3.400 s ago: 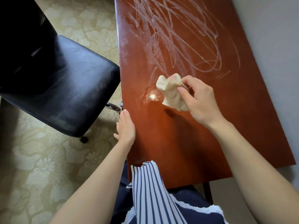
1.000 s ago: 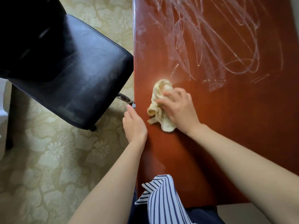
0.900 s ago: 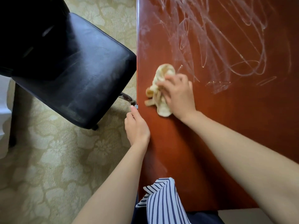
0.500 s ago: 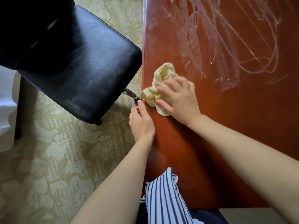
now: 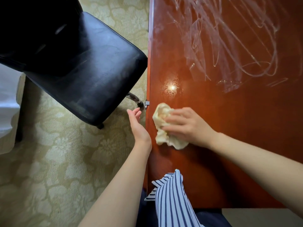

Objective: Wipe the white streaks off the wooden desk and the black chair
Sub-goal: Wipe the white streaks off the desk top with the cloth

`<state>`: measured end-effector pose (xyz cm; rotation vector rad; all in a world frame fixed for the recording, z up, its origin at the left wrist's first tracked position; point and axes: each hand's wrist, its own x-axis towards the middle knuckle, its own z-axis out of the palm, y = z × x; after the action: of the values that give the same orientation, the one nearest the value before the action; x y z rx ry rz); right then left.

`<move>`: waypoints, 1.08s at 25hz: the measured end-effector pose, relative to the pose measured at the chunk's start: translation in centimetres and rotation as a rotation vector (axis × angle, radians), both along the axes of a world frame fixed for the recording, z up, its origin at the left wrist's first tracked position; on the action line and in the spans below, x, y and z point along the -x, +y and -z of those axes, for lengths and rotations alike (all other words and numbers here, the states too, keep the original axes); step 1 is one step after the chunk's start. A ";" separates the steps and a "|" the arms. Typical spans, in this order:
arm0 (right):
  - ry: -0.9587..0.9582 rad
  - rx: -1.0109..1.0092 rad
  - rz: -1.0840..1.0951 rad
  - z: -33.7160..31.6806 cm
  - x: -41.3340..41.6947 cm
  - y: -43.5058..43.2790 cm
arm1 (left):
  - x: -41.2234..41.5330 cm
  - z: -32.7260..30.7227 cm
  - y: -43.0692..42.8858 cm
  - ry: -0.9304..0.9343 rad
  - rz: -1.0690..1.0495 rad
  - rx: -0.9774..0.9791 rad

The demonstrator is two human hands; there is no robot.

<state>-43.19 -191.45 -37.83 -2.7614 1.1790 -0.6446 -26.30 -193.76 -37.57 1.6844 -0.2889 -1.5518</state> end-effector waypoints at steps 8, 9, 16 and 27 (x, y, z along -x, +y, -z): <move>-0.054 -0.191 0.647 -0.4 -3.4 -13.4 | -0.3 -0.1 -0.5 0.016 0.005 -0.018; -0.053 -0.198 0.699 -0.2 -3.9 -13.5 | -0.3 -0.1 -0.7 0.012 0.015 -0.017; -0.119 -0.110 0.483 0.1 -3.4 -5.5 | 0.6 0.2 -0.8 -0.086 0.116 0.077; -0.018 -0.092 0.047 -0.9 1.3 5.1 | 3.6 -1.5 -3.2 -0.627 0.529 0.188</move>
<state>-44.49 -186.34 -36.94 -2.6542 1.2402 -0.6024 -29.87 -196.92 -36.07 2.0000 -1.2473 -1.2377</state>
